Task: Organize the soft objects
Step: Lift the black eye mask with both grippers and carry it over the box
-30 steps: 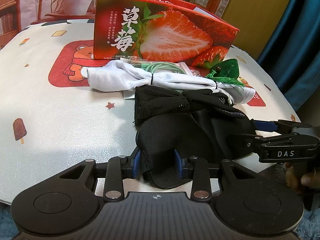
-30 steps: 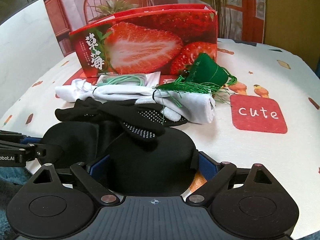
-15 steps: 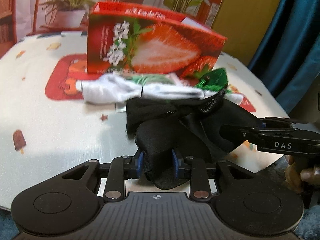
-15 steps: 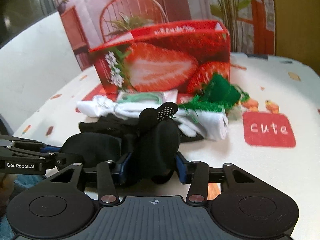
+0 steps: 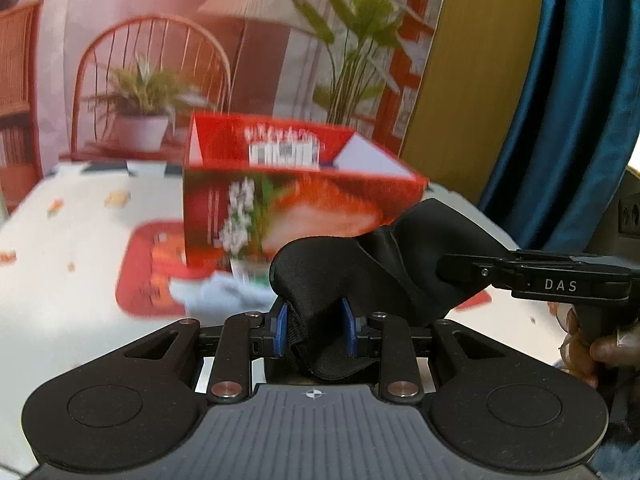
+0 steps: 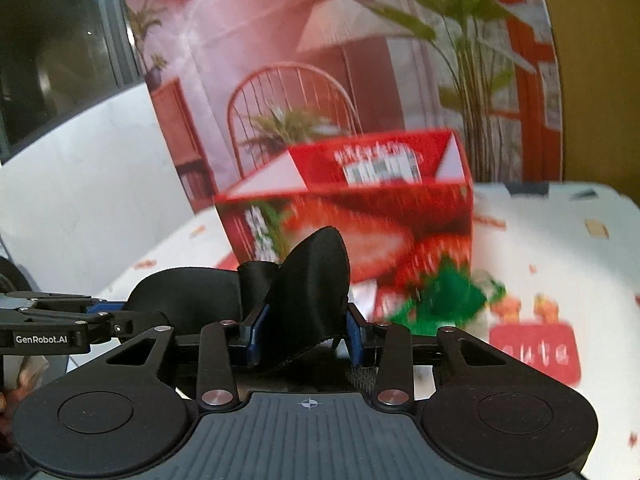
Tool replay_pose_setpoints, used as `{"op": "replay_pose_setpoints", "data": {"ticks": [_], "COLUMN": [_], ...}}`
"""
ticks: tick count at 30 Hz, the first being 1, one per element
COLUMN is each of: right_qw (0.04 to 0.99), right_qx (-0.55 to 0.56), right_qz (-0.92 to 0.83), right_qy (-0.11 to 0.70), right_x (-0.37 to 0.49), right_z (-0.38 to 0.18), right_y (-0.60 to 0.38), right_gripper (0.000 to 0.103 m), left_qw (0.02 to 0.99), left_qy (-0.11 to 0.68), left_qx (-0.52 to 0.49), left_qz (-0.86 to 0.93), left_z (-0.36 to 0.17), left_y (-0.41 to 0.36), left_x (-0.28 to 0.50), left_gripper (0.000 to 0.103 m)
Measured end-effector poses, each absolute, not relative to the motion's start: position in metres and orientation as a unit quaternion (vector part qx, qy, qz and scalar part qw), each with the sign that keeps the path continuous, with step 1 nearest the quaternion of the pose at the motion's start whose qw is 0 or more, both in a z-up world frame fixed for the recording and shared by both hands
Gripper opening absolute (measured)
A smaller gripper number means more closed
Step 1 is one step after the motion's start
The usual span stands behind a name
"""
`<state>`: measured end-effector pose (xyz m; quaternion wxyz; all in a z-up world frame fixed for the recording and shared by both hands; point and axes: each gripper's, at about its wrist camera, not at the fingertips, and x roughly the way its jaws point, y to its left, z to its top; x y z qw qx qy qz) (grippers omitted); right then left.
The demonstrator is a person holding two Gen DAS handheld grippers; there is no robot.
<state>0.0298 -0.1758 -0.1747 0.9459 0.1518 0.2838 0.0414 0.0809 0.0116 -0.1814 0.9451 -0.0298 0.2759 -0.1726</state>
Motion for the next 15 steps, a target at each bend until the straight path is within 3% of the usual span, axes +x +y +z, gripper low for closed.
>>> {"op": "replay_pose_setpoints", "data": {"ticks": [15], "right_qw": [0.972], "right_qx": [0.118], "right_qz": [0.054], "right_qy": [0.198], "right_x": [0.126], "right_z": [-0.095], "right_y": [-0.198], "right_gripper": [0.033], "left_qw": [0.974], "left_qy": [0.168], "left_qx": [-0.026], "left_qz": [-0.147], "left_z": [-0.086], "left_y": [0.009], "left_x": [0.154], "left_gripper": [0.029]}}
